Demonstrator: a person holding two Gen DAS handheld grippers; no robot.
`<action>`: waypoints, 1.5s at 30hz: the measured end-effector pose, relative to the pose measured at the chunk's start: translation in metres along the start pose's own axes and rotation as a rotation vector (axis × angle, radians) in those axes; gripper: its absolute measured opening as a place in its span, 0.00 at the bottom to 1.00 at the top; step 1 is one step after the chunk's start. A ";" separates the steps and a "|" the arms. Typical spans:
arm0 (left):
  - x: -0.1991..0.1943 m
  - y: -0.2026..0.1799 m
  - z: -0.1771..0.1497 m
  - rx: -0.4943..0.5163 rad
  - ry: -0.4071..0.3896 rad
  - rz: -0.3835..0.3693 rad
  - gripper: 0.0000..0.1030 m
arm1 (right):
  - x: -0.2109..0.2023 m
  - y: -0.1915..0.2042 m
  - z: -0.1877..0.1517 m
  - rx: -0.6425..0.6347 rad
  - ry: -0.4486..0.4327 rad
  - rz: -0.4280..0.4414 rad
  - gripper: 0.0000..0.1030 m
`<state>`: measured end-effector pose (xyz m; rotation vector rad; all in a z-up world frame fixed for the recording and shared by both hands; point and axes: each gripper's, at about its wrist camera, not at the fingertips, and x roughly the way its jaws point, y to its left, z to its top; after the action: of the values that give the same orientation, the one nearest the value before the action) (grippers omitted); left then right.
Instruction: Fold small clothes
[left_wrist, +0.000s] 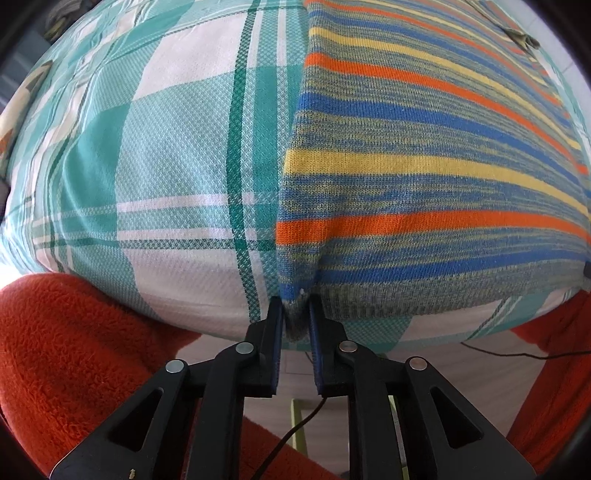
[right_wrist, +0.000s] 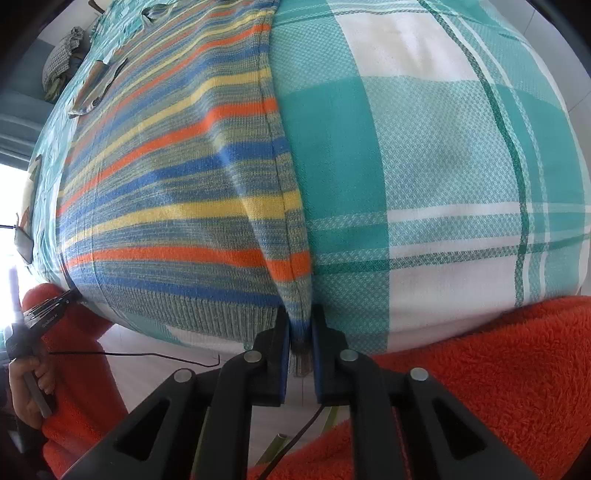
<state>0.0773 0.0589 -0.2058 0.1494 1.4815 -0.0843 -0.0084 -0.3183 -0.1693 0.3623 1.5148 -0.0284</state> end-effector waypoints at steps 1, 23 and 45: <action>-0.003 0.002 -0.003 0.000 0.004 0.015 0.40 | -0.004 0.000 -0.003 -0.002 0.004 -0.011 0.35; -0.035 -0.033 0.042 0.035 -0.376 -0.002 0.90 | -0.003 0.087 0.060 -0.246 -0.380 0.022 0.56; -0.021 -0.019 0.027 -0.043 -0.424 -0.025 1.00 | 0.012 0.091 0.044 -0.271 -0.449 -0.020 0.72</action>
<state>0.0992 0.0354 -0.1838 0.0726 1.0617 -0.0978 0.0567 -0.2410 -0.1614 0.1106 1.0595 0.0756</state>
